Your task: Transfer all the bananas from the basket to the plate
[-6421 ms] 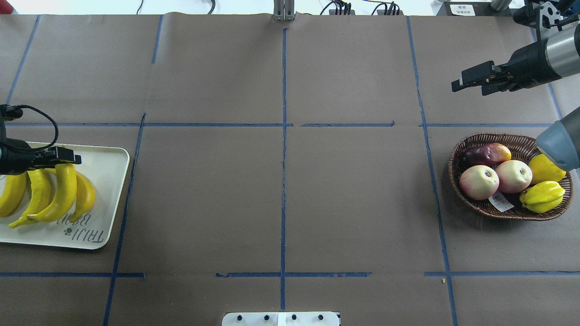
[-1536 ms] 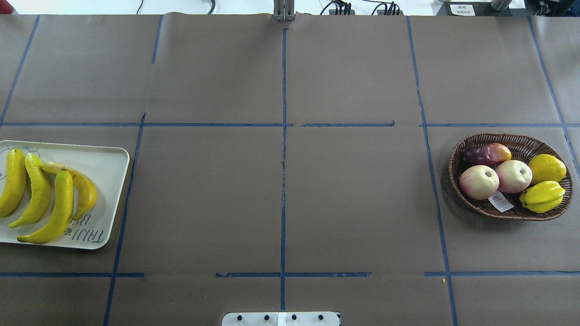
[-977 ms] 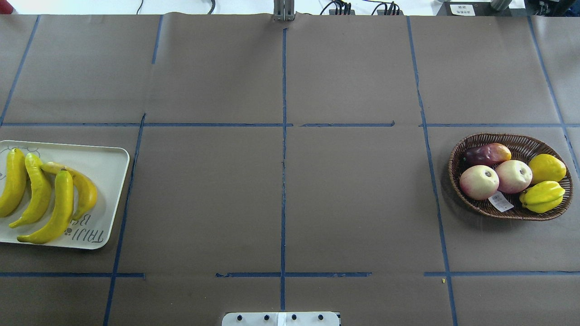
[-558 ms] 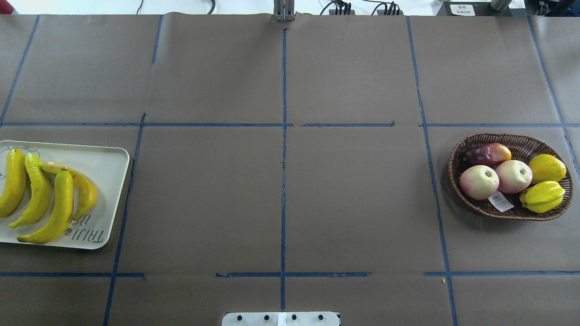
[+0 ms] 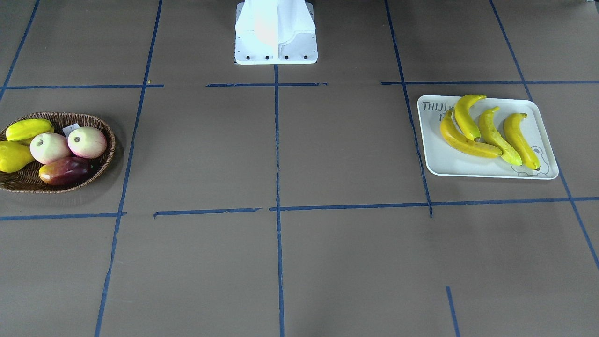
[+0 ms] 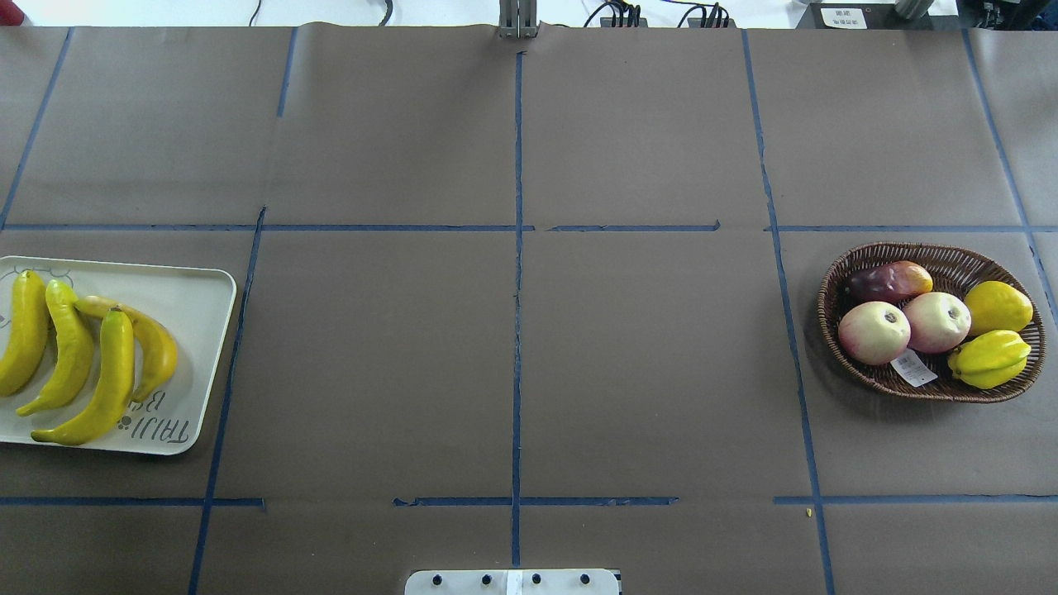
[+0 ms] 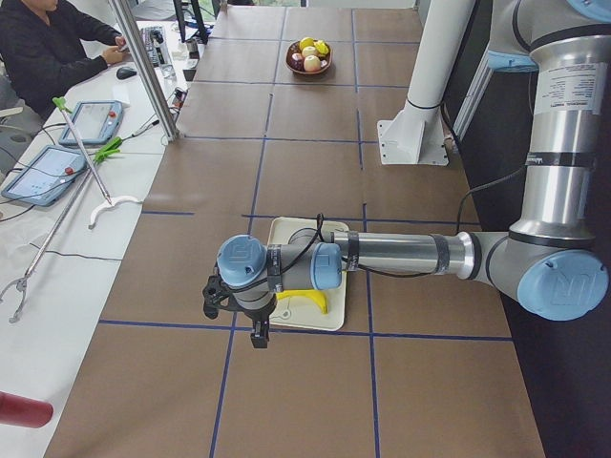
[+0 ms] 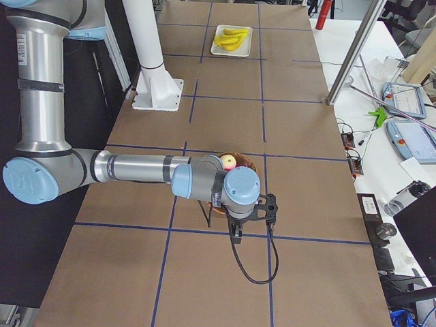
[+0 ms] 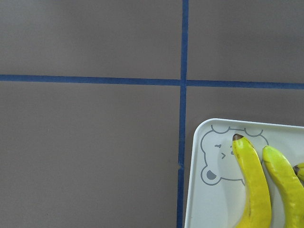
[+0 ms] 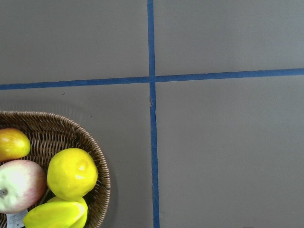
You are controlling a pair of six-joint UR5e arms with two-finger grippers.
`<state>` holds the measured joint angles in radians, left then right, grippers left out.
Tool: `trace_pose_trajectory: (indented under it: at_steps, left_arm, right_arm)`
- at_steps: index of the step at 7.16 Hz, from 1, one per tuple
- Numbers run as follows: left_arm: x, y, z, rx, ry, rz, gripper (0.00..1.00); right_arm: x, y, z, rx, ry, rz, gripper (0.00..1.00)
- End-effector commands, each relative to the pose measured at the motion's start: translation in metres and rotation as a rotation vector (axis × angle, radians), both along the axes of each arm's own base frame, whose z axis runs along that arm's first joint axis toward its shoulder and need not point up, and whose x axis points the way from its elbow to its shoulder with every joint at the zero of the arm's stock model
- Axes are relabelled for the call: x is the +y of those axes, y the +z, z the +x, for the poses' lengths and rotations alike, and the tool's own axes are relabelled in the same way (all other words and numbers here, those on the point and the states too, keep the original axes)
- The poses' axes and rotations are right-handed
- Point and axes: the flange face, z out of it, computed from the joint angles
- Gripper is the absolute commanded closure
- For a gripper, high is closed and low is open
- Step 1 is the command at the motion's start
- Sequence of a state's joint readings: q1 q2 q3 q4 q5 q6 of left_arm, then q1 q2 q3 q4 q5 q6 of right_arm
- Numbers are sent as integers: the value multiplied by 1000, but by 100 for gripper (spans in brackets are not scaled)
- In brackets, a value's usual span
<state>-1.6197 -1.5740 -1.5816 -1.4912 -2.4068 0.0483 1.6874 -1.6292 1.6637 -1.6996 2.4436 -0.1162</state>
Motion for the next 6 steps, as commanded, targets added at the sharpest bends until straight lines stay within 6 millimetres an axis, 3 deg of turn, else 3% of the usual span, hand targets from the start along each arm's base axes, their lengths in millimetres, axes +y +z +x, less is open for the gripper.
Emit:
trace_pose_trajectory:
  at_steps: [1, 6]
  left_arm:
    - [-1, -1, -1, 0, -7, -5, 0]
    - [-2, -1, -1, 0, -9, -6, 0]
  right_arm:
    - [0, -1, 3, 1, 4, 6, 0]
    - [0, -4, 4, 1, 11, 6, 0]
